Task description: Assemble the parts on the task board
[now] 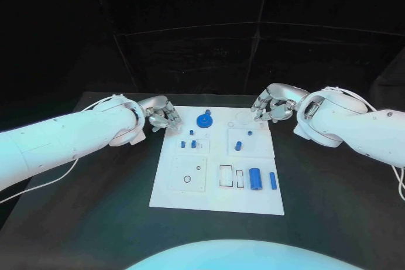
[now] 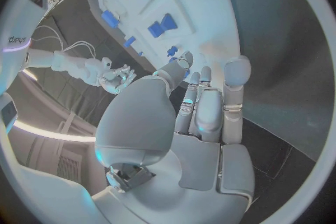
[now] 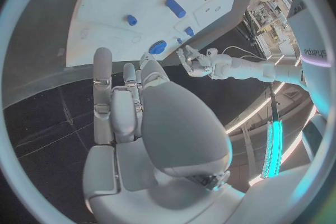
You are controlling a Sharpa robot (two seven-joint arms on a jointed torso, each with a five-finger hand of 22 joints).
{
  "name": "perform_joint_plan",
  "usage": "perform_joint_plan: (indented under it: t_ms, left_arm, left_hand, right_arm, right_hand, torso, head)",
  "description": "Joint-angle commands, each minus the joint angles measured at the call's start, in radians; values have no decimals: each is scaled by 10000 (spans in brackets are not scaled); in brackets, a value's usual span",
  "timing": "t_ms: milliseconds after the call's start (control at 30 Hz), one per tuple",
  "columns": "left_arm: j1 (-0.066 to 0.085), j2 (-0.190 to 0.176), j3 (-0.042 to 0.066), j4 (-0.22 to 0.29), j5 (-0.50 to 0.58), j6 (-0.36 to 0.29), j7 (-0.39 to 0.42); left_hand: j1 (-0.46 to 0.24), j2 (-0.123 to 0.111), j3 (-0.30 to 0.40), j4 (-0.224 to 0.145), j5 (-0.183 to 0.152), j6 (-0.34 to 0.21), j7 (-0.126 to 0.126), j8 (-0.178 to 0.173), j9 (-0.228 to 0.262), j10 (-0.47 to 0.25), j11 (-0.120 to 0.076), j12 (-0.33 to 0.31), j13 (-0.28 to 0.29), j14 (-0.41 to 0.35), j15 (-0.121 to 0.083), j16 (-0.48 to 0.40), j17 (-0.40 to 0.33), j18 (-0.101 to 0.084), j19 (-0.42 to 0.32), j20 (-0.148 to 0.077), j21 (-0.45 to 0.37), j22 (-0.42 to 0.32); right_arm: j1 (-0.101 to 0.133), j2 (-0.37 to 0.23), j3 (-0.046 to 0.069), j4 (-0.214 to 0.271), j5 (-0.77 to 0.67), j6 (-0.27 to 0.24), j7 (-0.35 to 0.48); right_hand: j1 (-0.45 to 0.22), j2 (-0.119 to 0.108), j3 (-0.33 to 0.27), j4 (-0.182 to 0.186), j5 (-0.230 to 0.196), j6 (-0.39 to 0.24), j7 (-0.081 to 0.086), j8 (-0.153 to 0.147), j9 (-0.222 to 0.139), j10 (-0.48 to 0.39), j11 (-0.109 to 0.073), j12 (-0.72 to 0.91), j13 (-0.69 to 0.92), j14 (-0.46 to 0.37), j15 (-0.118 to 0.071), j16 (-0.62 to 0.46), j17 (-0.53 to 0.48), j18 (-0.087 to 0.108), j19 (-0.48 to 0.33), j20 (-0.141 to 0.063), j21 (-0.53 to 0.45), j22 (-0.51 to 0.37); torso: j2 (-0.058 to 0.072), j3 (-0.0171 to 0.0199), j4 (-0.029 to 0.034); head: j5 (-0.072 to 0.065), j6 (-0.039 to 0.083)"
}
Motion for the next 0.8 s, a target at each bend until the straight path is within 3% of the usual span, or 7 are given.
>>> perform_joint_plan:
  t_ms: [33, 100, 167, 300, 467, 667, 800]
  left_arm:
    - [60, -305, 29, 222, 4144, -935, 2524]
    - [70, -480, 31, 384, 5670, -902, 3290]
    - [73, -597, 30, 561, 6884, -911, 3838]
    - [74, -796, 26, 989, 8968, -864, 4624]
    - [66, -985, 20, 1470, 10042, -715, 4988]
    - [57, -1133, 15, 1881, 10564, -620, 5138]
    - [52, -1172, 12, 2017, 10676, -591, 5126]
  left_hand:
    - [-345, 31, -147, 191, -41, 223, 63, 96, 18, 98, 39, 59, 0, -193, 88, -298, -549, 192, -353, 34, -584, -558]
    - [-816, 237, -378, 602, -33, 432, 36, 170, 21, 178, 30, 114, 10, -575, 118, -824, -1464, 341, -853, 84, -1408, -1324]
    - [-1009, 456, -543, 883, -29, 664, -84, 263, 31, 410, -66, 251, 48, -803, 58, -1098, -1915, 375, -1007, 72, -1588, -1411]
    - [-962, 540, -648, 965, -27, 819, -180, 319, 29, 577, -149, 338, 65, -955, -12, -1308, -2296, 382, -1071, 23, -1714, -1477]
    - [-784, 570, -803, 974, -27, 858, -186, 295, -19, 594, -156, 330, 38, -1370, -17, -1883, -3256, 366, -1216, 2, -1988, -1627]
    - [-720, 587, -867, 980, -27, 842, -163, 269, -38, 566, -139, 312, 25, -1486, -3, -2052, -3535, 362, -1250, 10, -2097, -1692]
    - [-650, 596, -902, 964, -26, 822, -129, 246, -50, 533, -117, 295, 17, -1573, 13, -2180, -3748, 359, -1270, 21, -2175, -1740]
  right_arm:
    - [-108, -6, -3, 60, -1934, 420, -339]
    - [-205, 0, -5, 89, -2303, 329, -301]
    - [-294, 8, -6, 110, -2609, 226, -238]
    - [-476, 48, -7, 111, -3181, 114, -174]
    - [-639, 120, -8, 84, -3585, 84, -141]
    - [-744, 257, -9, 40, -3781, 163, -98]
    - [-784, 352, -9, -9, -3771, 271, -52]
  right_hand:
    - [98, -89, 201, 49, -129, 84, 18, -173, -17, 161, -13, -334, -322, 409, -53, 145, 135, 132, 55, 31, 104, 64]
    - [112, -138, 321, 77, -136, 90, 24, -267, -18, 167, 29, -527, -506, 416, -27, 213, 205, 123, 38, 46, 151, 97]
    - [103, -222, 413, 106, -148, 101, 53, -343, -17, 74, 63, -736, -693, 416, 27, 248, 233, 126, 10, 55, 187, 124]
    - [110, -351, 549, 114, -213, 109, -23, -441, -15, -30, 32, -958, -920, 438, 8, 351, 344, 143, -28, 20, 232, 158]
    - [48, -470, 751, 152, -382, 101, -14, -582, -15, -87, 84, -1166, -1198, 453, 45, 448, 440, 129, -57, 28, 298, 205]
    - [25, -556, 985, 141, -419, 91, 20, -715, -15, -113, 127, -1316, -1443, 466, 84, 534, 520, 128, -78, 54, 364, 250]
    - [62, -554, 1210, 107, -464, 115, 46, -778, -11, -80, 159, -1392, -1585, 467, 101, 573, 550, 127, -94, 72, 412, 282]
  torso:
    - [0, -11, 7]
    - [0, -12, 6]
    - [12, -7, 0]
    - [17, -7, 1]
    - [23, -32, 2]
    - [31, 6, 3]
    - [32, -1, 8]
  head:
    - [-292, 82]
    - [-400, 102]
    - [-518, 166]
    - [-576, 222]
    - [-675, 249]
    - [-656, 258]
    - [-694, 277]
